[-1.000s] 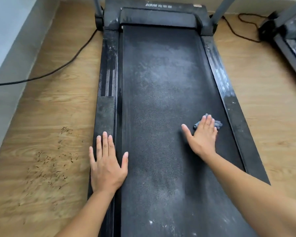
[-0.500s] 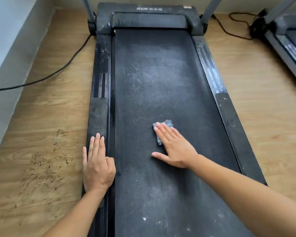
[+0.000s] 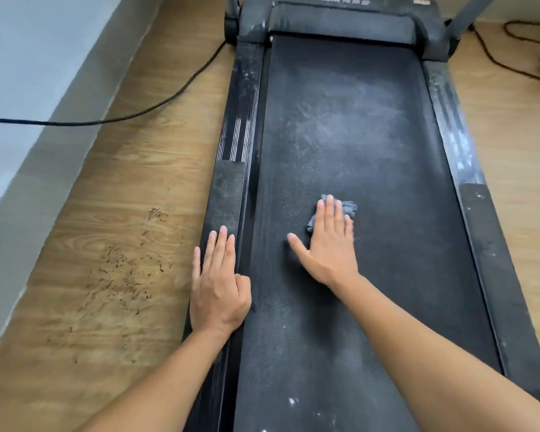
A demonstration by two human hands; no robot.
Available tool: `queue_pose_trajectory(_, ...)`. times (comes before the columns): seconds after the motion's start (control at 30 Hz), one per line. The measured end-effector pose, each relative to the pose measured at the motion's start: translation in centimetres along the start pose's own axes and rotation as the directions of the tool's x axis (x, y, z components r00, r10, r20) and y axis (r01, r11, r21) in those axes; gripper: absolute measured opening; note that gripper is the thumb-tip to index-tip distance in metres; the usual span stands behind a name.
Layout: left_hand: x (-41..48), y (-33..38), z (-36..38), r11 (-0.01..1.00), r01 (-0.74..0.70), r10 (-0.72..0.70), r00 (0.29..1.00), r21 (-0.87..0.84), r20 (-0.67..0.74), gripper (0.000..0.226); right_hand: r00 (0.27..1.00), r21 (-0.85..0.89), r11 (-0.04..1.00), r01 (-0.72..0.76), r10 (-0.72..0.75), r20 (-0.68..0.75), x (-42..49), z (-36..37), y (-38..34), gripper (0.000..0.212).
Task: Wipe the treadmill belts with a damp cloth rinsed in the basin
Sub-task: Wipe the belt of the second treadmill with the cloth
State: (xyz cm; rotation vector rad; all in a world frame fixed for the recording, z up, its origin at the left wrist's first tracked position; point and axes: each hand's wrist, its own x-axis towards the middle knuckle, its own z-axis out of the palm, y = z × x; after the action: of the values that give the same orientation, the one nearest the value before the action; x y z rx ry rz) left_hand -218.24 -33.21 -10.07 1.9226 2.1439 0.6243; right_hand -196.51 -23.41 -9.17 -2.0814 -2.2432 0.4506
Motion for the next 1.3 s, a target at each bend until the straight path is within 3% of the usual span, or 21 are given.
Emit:
queue_pose_trajectory(0.17,0.1,-0.3,0.1,0.999,-0.002,0.001,0.999,-0.038,-0.034,0.067,0.927,-0.075,0.925,0.372,-0.367,0.073,0.4,1.8,-6.4,0.087)
queue_pose_trajectory(0.3,0.0,-0.3,0.2,0.999,-0.001,-0.001,0.999,-0.034,-0.044,0.068,0.766,-0.132,0.757,0.64,-0.617,0.181,-5.4,1.5,-2.3,0.081)
queue_pose_trajectory(0.37,0.1,-0.3,0.2,1.0,0.006,-0.007,0.999,-0.022,-0.042,0.068,0.756,-0.145,0.745,0.652,-0.622,0.205,-7.7,0.8,1.4,0.08)
queue_pose_trajectory(0.47,0.1,-0.1,0.2,1.0,0.012,-0.012,1.0,-0.008,-0.019,0.07,0.904,-0.177,0.888,0.425,-0.406,0.133,-8.3,-1.0,8.7,0.081)
queue_pose_trajectory(0.53,0.1,-0.2,0.2,1.0,0.009,-0.009,1.0,0.008,-0.012,0.071,0.993,-0.145,0.983,0.108,-0.1,0.061,-7.9,-2.4,14.2,0.087)
queue_pose_trajectory(0.57,0.1,-0.1,0.2,1.0,0.007,-0.007,1.0,0.019,-0.012,0.071,0.998,-0.107,0.993,-0.045,0.051,0.046,-7.8,-3.3,16.7,0.091)
queue_pose_trajectory(0.63,0.0,-0.2,0.2,0.999,0.006,-0.005,1.0,0.038,-0.013,0.071,0.969,-0.042,0.969,-0.243,0.245,0.03,-8.3,-4.1,19.9,0.097)
queue_pose_trajectory(0.73,0.1,0.0,0.3,0.998,0.023,-0.022,0.999,0.05,-0.032,0.063,0.908,0.09,0.907,-0.412,0.417,-0.042,-8.9,-3.3,18.6,0.103)
queue_pose_trajectory(0.83,0.1,0.0,0.5,0.998,0.031,-0.028,0.998,0.048,-0.065,0.057,0.722,0.24,0.717,-0.655,0.687,-0.081,-7.6,-2.3,13.1,0.111)
queue_pose_trajectory(0.87,0.1,-0.1,0.5,0.999,0.031,-0.029,0.997,0.036,-0.072,0.057,0.704,0.266,0.692,-0.671,0.707,-0.061,-6.4,-2.2,10.8,0.112)
queue_pose_trajectory(0.93,0.1,-0.2,0.5,1.0,0.031,-0.03,0.997,0.004,-0.077,0.056,0.817,0.231,0.803,-0.549,0.574,-0.052,-4.2,-1.2,5.8,0.107)
queue_pose_trajectory(1.0,0.1,-0.2,0.4,0.999,0.032,-0.035,0.996,-0.03,-0.083,0.057,0.952,0.107,0.953,-0.283,0.293,-0.086,-2.4,0.9,0.1,0.097)
queue_pose_trajectory(1.07,0.2,-0.2,0.3,0.998,0.03,-0.035,0.996,-0.061,-0.085,0.057,0.994,0.038,0.996,-0.085,0.088,-0.07,-1.4,2.2,-5.0,0.091)
queue_pose_trajectory(1.2,0.2,-0.5,0.4,0.995,0.024,-0.032,0.996,-0.095,-0.087,0.058,0.961,-0.046,0.96,0.277,-0.277,0.019,-2.6,2.6,-6.3,0.081)
queue_pose_trajectory(1.3,0.3,-0.7,0.7,0.995,0.028,-0.036,0.996,-0.1,-0.086,0.058,0.805,-0.125,0.797,0.591,-0.571,0.162,-6.5,2.1,-3.0,0.077)
